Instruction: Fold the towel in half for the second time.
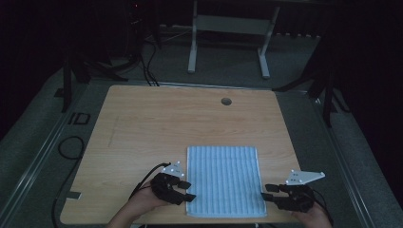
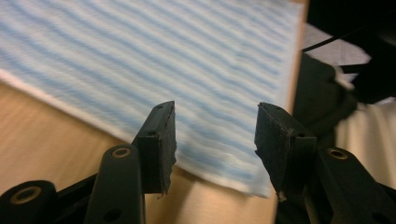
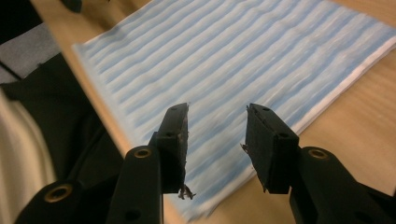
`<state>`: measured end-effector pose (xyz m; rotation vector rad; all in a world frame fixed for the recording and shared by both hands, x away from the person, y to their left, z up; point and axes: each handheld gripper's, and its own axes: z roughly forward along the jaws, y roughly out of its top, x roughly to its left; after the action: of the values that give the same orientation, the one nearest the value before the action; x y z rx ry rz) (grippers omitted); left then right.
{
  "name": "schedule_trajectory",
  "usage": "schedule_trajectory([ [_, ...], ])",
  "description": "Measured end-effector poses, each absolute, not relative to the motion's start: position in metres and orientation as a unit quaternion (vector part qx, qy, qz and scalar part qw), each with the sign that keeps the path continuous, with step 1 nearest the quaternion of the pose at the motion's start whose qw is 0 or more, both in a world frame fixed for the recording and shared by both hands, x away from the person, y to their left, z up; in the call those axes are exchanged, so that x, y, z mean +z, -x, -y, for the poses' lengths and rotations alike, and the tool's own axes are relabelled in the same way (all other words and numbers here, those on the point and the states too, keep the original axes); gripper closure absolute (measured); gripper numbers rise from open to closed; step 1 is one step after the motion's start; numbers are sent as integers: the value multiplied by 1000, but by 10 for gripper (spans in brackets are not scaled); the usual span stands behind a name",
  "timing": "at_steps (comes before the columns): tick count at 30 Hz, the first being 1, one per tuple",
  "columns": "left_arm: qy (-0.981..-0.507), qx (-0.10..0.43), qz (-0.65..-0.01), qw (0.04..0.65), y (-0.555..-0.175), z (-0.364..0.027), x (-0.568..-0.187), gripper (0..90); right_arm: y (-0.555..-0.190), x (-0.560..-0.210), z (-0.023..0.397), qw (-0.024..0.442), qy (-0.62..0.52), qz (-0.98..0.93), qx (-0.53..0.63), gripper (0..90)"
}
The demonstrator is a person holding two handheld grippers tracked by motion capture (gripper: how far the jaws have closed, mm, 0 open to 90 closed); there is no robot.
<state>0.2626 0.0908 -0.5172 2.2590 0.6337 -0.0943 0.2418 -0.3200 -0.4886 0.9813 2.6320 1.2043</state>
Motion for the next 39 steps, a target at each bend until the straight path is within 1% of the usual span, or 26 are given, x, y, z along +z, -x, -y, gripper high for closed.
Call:
schedule_trajectory([
  [1,-887,-37,-249,386,-263,-91,-517,482,-247,-490,318,47,-322,-860,394,583],
  [2,-891,-25,-253,377,-267,-89,-520,481,-257,-494,315,46,-324,-862,387,579],
  [3,-893,-13,-254,370,-270,-88,-520,481,-260,-495,314,51,-323,-862,387,579],
  [4,-893,-13,-254,370,-270,-88,-520,481,-260,-495,314,51,-323,-862,387,579],
  [5,-893,4,-260,367,-273,-88,-520,481,-270,-498,313,53,-324,-862,387,568],
  [6,-893,4,-260,367,-273,-88,-520,481,-270,-498,313,53,-324,-862,387,568],
  [7,-893,4,-260,367,-273,-88,-520,481,-274,-499,313,59,-327,-861,384,568],
  [8,-893,25,-272,357,-280,-90,-520,475,-280,-499,313,62,-331,-860,383,552],
  [9,-893,29,-275,356,-282,-91,-520,454,-284,-499,313,68,-333,-860,382,547],
  [13,-883,40,-299,359,-294,-97,-518,451,-298,-496,313,94,-346,-855,375,528],
  [14,-881,54,-305,357,-298,-99,-516,450,-301,-495,312,98,-349,-854,374,525],
  [17,-874,66,-320,360,-309,-102,-513,420,-314,-490,313,102,-354,-848,381,523],
  [18,-872,66,-323,361,-314,-103,-512,385,-318,-489,312,103,-358,-847,379,520],
  [20,-870,69,-332,357,-326,-103,-510,376,-328,-486,312,110,-361,-844,382,509],
  [21,-870,68,-334,357,-332,-103,-509,357,-335,-486,312,108,-366,-842,382,504],
  [24,-861,75,-344,369,-345,-101,-506,348,-350,-487,311,109,-375,-840,377,484],
  [26,-860,86,-348,363,-354,-97,-506,314,-361,-490,311,108,-383,-838,373,477],
  [29,-861,81,-357,353,-366,-94,-512,286,-377,-497,310,95,-396,-838,363,469],
  [35,-859,60,-368,350,-381,-92,-527,288,-395,-508,305,82,-405,-841,348,442],
  [38,-858,49,-371,353,-385,-91,-531,312,-403,-514,304,72,-415,-840,342,442],
  [39,-856,44,-371,356,-387,-91,-531,336,-406,-516,303,72,-417,-840,339,442],
])
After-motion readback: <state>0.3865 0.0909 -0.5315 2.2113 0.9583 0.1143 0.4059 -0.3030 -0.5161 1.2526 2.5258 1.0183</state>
